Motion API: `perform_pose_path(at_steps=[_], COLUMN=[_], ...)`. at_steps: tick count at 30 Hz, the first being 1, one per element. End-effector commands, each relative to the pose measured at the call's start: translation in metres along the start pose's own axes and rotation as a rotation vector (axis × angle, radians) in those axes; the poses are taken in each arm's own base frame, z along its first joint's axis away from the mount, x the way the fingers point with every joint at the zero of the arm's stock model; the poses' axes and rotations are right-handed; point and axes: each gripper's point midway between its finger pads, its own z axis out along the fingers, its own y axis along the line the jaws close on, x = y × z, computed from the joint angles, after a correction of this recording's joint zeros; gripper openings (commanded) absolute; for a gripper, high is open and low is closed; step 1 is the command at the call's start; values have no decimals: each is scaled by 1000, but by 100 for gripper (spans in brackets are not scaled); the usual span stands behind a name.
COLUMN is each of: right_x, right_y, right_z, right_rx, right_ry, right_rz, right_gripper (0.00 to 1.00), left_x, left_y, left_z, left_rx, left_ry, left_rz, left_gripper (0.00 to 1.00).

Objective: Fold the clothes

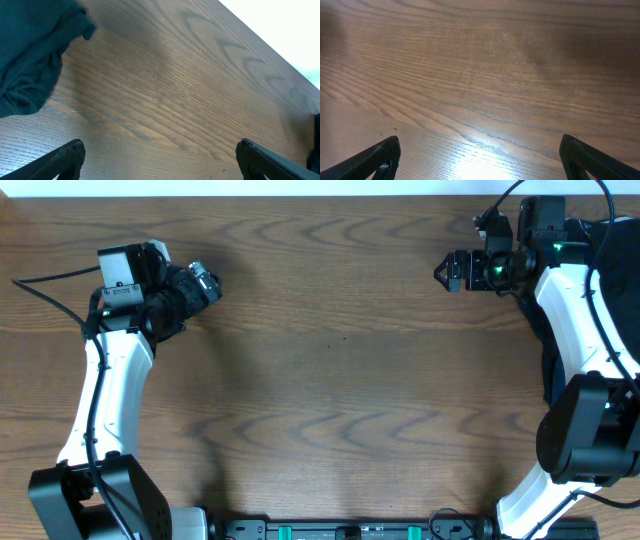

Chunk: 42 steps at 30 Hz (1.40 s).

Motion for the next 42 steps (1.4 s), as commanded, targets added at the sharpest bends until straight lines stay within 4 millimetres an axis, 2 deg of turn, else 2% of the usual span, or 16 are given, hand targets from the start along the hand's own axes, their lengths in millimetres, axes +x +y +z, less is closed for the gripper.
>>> perform_pose_path(at_steps=[1,13,15,17,19,24,27,31,34,38,42], right_x=[2,6,5,-2,-14,-54,-63,-48,-24,25,67], right_y=[0,2,8,12,26,82,113,139,149,150,142], right_z=[3,5,-7,-27,-54,-149,-206,-264,-294,-303,-291], right_rx=[-2,1,1,32,32,26,44,69,73,83,85], right_ry=[8,19,4,-41,-109,-409,-571,-693,-758,-796,-858], right_rz=[-1,-3,-12,-46,-79,-230,-315,-414,-436,-469,-490], right_gripper=[99,99,99,99,99,99,99,99,99,99,99], left_x=[0,0,0,0,0,0,0,0,0,0,0], left_y=[1,1,1,1,1,1,1,1,1,1,1], left_z=[1,1,1,1,1,1,1,1,1,1,1], left_rx=[-2,-2,-2,-2,-2,-2,-2,-2,-2,-2,-2], left_ry=[5,5,5,5,5,5,5,5,5,5,5], left_rz=[-1,-1,-1,-1,-1,-1,-1,-1,-1,-1,-1], left_gripper=[98,98,98,98,98,98,98,98,98,98,98])
